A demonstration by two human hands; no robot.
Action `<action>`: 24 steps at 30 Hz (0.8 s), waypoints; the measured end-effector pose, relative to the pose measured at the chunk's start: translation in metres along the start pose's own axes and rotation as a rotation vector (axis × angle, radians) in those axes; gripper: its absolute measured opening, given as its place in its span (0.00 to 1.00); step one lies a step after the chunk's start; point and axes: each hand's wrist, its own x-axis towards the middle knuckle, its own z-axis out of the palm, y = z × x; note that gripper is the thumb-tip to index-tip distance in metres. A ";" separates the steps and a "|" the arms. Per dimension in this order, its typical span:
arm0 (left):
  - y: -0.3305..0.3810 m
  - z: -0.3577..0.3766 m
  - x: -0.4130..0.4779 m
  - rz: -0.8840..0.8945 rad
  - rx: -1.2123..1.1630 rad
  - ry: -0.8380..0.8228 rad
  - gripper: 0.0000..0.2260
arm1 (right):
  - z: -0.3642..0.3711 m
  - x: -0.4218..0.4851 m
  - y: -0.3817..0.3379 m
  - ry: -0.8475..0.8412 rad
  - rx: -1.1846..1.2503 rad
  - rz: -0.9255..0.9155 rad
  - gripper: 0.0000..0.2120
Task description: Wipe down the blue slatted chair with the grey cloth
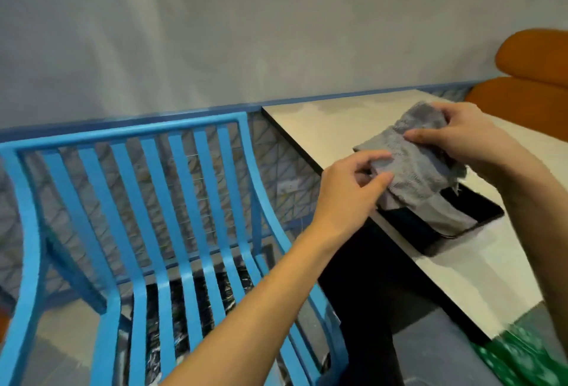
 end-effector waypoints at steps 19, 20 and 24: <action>-0.003 0.014 0.012 0.005 0.516 -0.172 0.08 | -0.047 0.015 0.078 -0.095 -0.103 0.112 0.19; -0.001 0.017 0.014 0.002 0.504 -0.177 0.08 | -0.048 0.018 0.079 -0.119 -0.093 0.128 0.19; 0.000 0.022 0.011 -0.035 0.460 -0.189 0.07 | -0.036 0.023 0.094 -0.223 -0.461 0.182 0.23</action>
